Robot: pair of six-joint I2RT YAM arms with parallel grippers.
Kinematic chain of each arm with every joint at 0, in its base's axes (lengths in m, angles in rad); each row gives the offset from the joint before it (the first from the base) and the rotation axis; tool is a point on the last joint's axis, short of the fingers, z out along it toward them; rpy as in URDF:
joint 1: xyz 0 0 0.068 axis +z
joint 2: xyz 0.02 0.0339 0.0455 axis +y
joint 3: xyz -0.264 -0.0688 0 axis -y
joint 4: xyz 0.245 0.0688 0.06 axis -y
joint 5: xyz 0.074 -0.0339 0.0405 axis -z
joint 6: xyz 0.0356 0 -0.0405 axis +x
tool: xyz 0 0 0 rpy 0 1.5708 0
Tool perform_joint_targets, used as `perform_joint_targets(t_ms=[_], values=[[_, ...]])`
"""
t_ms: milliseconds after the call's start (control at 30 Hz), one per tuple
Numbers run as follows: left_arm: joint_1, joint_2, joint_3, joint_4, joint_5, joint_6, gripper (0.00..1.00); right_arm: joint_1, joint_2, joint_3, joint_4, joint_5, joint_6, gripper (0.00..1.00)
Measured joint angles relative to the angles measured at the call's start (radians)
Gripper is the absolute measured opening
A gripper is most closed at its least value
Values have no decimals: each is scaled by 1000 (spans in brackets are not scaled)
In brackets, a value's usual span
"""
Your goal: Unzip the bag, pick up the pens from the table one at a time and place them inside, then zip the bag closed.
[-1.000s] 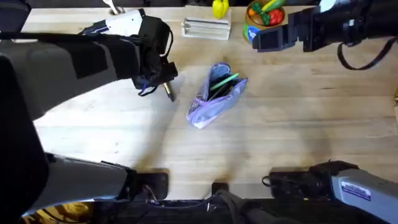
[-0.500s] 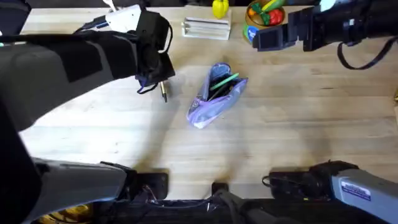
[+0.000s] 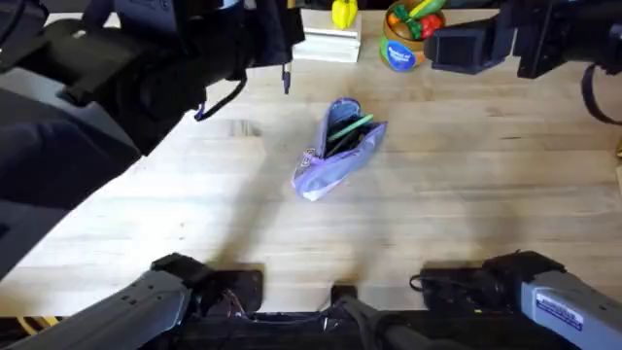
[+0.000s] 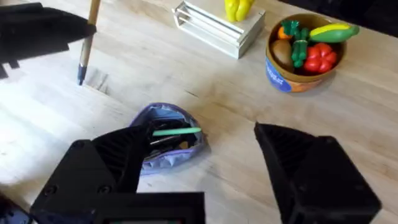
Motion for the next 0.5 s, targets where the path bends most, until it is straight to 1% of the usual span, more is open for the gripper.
perform_joint_targets(t_ms=[133,200,300,400,500], values=[[-96,14,0,2,48,84,40,0,-16,0,0,8,-7,998],[-145,25,0,30,75,129,40,0,-19,0,0,10,-10,998],[-206,38,0,59,100,191,40,0,-19,0,0,14,-14,998],[-242,65,0,102,125,231,40,0,-19,0,0,14,-14,998],[-267,119,0,148,157,250,40,0,-19,0,1,14,-14,998]])
